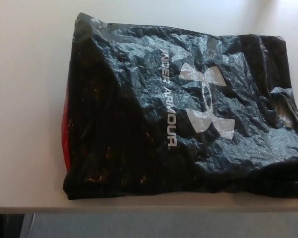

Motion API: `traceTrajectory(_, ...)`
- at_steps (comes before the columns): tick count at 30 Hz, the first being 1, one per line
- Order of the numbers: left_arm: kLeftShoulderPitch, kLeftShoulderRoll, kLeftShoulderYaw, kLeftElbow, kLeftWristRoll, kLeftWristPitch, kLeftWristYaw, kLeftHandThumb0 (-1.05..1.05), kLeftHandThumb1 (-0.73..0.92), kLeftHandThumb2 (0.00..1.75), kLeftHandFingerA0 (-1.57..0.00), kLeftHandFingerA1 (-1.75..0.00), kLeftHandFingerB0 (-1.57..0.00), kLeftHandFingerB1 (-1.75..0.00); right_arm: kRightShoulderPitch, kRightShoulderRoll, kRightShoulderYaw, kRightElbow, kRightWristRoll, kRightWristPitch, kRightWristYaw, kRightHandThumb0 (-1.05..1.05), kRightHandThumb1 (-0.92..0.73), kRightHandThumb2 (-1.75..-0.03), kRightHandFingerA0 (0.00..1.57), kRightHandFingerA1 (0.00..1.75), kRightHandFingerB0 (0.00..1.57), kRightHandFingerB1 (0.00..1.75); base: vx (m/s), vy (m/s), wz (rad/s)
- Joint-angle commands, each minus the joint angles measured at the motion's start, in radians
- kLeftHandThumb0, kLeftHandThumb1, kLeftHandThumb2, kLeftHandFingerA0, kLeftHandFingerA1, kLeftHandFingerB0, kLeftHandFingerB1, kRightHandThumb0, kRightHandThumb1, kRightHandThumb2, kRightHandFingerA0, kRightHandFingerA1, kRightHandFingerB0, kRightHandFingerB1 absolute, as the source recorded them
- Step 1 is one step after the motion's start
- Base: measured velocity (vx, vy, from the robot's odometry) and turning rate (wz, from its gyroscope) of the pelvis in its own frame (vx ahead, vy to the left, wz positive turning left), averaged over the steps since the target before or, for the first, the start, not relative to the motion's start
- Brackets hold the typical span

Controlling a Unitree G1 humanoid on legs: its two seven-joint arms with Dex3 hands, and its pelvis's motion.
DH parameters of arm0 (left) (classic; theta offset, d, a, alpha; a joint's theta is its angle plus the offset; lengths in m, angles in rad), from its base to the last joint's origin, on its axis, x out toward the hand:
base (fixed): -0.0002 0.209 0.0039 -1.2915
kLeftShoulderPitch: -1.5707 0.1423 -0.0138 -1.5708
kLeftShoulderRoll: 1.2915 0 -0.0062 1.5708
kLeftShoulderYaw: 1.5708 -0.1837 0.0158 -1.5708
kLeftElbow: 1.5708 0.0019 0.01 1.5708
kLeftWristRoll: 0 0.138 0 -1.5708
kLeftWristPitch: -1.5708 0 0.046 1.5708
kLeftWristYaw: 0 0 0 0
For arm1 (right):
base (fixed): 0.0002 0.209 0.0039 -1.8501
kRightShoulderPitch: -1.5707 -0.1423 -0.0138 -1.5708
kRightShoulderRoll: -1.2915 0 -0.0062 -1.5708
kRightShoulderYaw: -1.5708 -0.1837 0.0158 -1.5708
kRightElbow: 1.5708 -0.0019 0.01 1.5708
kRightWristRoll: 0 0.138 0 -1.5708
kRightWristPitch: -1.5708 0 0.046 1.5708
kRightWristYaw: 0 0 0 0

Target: A plastic bag is kept in the middle of the desk and the robot uses both its hands to grab the bag from the left and right and brings its hands close together to compress the bag

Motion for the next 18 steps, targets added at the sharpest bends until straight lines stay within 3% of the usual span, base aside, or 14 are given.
traceTrajectory(1,0.029,-0.06,-0.054,0.161,0.115,-0.046,0.125,-0.62,0.92,0.74,-0.29,-0.42,-0.2,-0.31,0.032,0.047,0.035,0.169,-0.033,0.007,-0.048,-0.8,-0.73,-1.08,0.0,0.22,0.03,0.19,0.0,0.0,0.0)
traceTrajectory(9,-0.003,-0.106,-0.108,0.265,0.147,-0.049,0.165,-0.66,0.92,0.73,-0.29,-0.41,-0.2,-0.3,0.037,0.126,0.05,0.266,-0.029,-0.032,-0.102,-0.76,-0.72,-1.09,0.01,0.27,0.03,0.24,0.0,0.0,0.0)
traceTrajectory(10,0.004,-0.108,-0.13,0.27,0.174,-0.05,0.181,-0.63,0.92,0.75,-0.3,-0.41,-0.19,-0.32,0.039,0.14,0.054,0.271,-0.032,-0.036,-0.112,-0.75,-0.9,-0.68,0.03,0.24,0.04,0.22,0.0,0.0,0.0)
traceTrajectory(11,0.016,-0.111,-0.15,0.279,0.199,-0.052,0.203,-0.62,0.92,0.77,-0.32,-0.43,-0.2,-0.33,0.043,0.162,0.057,0.279,-0.032,-0.042,-0.121,-0.8,-0.72,-1.08,0.0,0.27,0.09,0.24,0.0,0.0,0.0)
traceTrajectory(18,0.068,-0.208,-0.18,0.317,0.2,-0.092,0.237,-0.63,0.92,0.75,-0.31,-0.44,-0.22,-0.33,0.086,0.277,0.069,0.313,-0.027,-0.088,-0.13,-0.82,-0.72,-1.08,0.0,0.26,0.08,0.24,0.0,0.0,0.0)
